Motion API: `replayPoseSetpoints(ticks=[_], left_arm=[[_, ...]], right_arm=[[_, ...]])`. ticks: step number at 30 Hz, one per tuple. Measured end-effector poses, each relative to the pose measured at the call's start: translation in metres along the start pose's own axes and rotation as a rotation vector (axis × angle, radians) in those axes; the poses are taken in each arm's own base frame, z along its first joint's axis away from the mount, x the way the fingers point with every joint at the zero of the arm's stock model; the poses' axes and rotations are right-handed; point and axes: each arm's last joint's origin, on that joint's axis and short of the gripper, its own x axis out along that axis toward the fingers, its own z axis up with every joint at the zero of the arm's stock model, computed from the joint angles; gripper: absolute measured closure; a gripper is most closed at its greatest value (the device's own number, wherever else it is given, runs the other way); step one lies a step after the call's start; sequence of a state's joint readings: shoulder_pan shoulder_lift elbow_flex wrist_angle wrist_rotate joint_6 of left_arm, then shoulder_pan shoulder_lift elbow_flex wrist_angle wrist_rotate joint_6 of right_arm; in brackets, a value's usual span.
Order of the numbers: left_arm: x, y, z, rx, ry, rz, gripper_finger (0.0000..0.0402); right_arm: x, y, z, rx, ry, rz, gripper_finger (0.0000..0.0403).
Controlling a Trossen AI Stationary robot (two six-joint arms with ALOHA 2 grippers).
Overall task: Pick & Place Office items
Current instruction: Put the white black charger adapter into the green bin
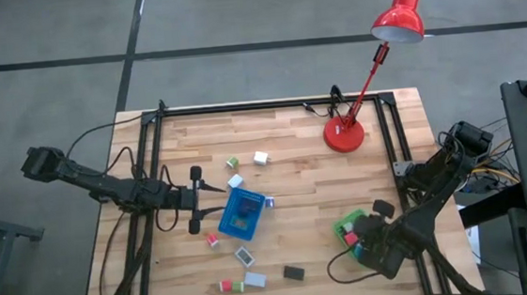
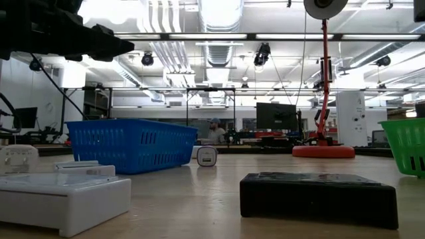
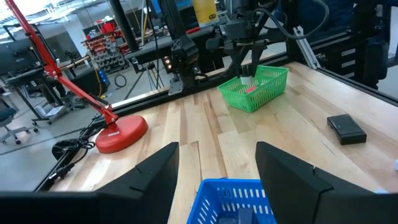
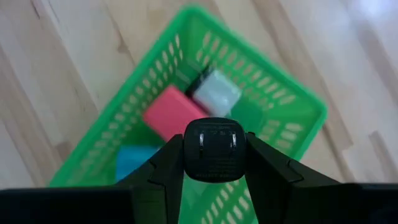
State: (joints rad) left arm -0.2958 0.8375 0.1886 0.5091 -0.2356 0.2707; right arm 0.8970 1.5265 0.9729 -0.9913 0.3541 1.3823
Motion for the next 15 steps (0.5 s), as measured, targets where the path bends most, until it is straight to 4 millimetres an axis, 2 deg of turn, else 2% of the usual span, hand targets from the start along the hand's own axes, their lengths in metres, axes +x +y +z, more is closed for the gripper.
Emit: replayPoseSetpoints(ticks=[15], left_arm=[[0.0000, 0.0006, 0.0022, 0.039, -0.022, 0.006, 0.0181]], right_arm=[[0.0076, 0.0029, -0.0045, 0.021, 0.064, 0.057, 0.0277]])
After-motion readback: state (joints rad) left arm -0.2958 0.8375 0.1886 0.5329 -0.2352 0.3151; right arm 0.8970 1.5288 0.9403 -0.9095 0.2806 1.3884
